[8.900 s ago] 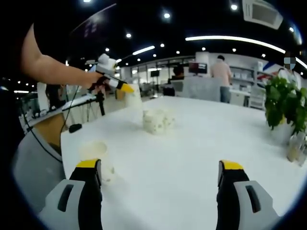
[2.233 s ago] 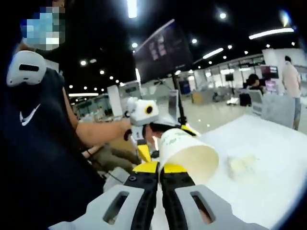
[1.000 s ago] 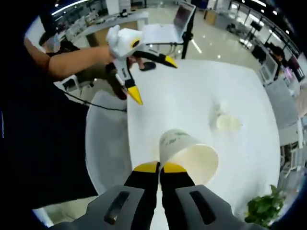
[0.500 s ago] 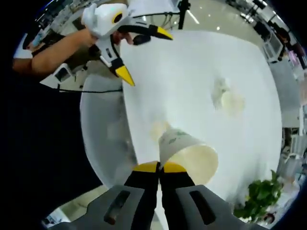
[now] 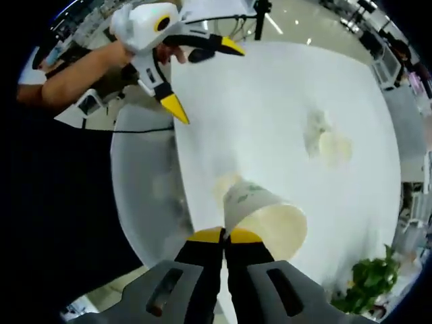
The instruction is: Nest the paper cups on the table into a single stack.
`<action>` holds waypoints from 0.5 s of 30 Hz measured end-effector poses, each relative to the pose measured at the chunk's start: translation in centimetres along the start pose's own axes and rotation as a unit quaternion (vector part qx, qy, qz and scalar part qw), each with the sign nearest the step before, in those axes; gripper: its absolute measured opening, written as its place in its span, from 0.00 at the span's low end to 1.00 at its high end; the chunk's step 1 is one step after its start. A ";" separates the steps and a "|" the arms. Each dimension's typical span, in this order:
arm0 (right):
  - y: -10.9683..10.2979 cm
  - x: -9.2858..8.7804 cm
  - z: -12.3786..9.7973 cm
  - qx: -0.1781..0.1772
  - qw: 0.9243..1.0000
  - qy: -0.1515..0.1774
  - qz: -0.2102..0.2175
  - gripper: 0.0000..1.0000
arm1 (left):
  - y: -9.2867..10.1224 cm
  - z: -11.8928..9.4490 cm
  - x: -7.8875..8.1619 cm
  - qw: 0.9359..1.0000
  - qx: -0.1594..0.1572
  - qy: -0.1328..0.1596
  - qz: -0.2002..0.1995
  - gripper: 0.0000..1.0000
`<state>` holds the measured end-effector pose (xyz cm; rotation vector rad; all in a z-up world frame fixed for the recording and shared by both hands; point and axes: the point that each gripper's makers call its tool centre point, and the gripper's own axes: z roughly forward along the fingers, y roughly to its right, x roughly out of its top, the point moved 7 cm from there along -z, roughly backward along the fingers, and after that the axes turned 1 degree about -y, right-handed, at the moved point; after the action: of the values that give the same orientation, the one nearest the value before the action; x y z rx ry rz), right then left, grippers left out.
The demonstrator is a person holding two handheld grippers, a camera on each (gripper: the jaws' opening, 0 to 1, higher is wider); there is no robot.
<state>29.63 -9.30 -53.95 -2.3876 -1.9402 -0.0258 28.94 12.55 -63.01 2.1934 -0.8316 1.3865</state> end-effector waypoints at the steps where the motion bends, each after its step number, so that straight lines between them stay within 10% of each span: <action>1: 0.0 0.0 0.3 0.000 1.000 -0.003 -0.002 0.00 | 0.1 0.1 0.0 1.000 -0.001 0.001 0.000 0.99; 15: -0.1 -0.4 3.3 0.006 1.000 -0.022 0.000 0.00 | 0.1 0.3 -0.5 1.000 -0.001 0.009 -0.006 0.99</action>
<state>29.31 -9.45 -57.24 -2.4010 -1.9532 0.0377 28.86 12.42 -63.60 2.1774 -0.8121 1.3983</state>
